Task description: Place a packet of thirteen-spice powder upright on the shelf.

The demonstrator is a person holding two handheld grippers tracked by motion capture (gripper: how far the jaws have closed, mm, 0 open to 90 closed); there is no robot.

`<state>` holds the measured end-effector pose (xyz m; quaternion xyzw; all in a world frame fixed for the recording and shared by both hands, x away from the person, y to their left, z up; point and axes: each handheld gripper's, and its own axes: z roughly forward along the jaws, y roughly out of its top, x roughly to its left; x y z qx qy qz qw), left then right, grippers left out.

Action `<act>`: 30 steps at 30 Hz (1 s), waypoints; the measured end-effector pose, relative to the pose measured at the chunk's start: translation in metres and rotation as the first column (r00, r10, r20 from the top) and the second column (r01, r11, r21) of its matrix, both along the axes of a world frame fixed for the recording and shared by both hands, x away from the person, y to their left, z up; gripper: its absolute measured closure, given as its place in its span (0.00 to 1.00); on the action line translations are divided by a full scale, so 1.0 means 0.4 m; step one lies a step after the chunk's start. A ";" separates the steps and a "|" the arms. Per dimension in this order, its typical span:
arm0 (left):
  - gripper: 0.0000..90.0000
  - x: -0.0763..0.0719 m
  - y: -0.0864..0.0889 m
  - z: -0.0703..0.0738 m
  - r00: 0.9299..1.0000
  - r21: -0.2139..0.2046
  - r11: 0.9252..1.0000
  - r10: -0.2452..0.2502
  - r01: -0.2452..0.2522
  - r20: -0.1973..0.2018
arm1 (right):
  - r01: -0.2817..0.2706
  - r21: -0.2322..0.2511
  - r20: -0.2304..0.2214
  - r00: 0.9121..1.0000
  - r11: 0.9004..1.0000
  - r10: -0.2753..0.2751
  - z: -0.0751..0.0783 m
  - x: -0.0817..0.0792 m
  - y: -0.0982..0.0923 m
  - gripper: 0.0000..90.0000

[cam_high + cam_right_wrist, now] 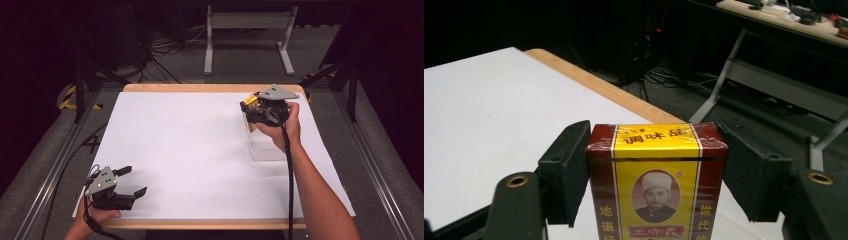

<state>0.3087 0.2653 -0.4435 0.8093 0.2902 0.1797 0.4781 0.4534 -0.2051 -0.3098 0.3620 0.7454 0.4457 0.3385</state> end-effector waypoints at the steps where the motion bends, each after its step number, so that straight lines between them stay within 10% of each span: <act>1: 0.13 -0.001 0.000 0.000 1.000 0.002 1.000 0.000 0.000 -0.001 | 0.008 0.004 -0.004 1.000 1.000 -0.008 -0.003 0.006 -0.007 0.37; 30: 0.13 0.000 0.009 0.003 1.000 -0.009 1.000 0.005 -0.005 0.002 | 0.210 0.044 -0.054 0.977 0.977 -0.207 -0.062 0.073 -0.096 0.37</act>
